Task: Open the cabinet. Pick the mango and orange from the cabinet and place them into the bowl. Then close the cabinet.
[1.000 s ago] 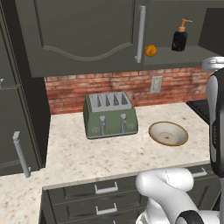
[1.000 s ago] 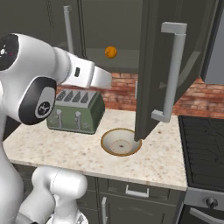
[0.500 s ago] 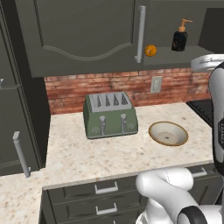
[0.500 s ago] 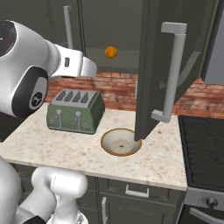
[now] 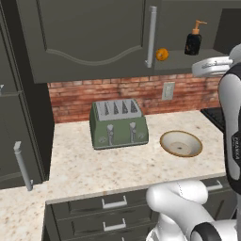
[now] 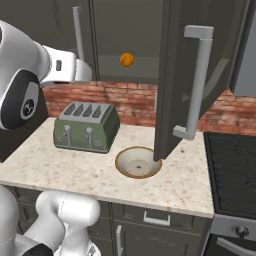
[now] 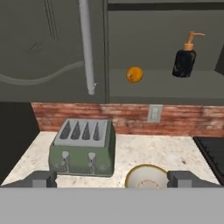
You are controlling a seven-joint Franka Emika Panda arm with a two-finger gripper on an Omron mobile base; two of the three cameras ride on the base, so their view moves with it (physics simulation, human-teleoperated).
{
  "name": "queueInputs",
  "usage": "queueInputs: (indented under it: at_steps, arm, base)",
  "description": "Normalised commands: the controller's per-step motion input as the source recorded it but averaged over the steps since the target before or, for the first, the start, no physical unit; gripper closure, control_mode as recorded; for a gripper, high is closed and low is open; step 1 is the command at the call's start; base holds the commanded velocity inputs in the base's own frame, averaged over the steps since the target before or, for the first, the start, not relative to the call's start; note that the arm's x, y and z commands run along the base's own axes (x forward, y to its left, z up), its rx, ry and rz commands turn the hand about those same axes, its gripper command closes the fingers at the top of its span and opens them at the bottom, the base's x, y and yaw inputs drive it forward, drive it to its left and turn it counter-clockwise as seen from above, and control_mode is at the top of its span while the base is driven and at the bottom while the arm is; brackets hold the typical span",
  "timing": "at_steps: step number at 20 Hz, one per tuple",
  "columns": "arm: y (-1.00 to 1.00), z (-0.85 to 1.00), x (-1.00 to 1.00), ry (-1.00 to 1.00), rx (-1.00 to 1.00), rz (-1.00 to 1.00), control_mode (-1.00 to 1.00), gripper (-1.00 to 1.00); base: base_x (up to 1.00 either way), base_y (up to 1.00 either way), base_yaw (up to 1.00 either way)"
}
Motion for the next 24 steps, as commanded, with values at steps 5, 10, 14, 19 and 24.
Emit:
queueInputs:
  at_steps: [5,10,14,19,24]
  arm:
    - [0.37,0.01,0.04,-0.01,0.0,0.0,-1.0,-1.0]
    - [0.32,0.02,0.14,0.0,0.0,0.0,-1.0,-1.0]
    - [0.25,0.0,0.22,0.0,0.0,0.0,-1.0,-1.0]
    - [0.15,0.0,0.26,0.0,0.0,0.0,-1.0,-1.0]
    - [0.04,0.01,0.25,0.0,0.0,0.0,-1.0,-1.0]
  base:
    - [0.0,0.0,0.0]
    - [0.0,0.0,0.0]
    - [0.0,0.0,0.0]
    - [0.0,0.0,0.0]
    - [0.0,0.0,0.0]
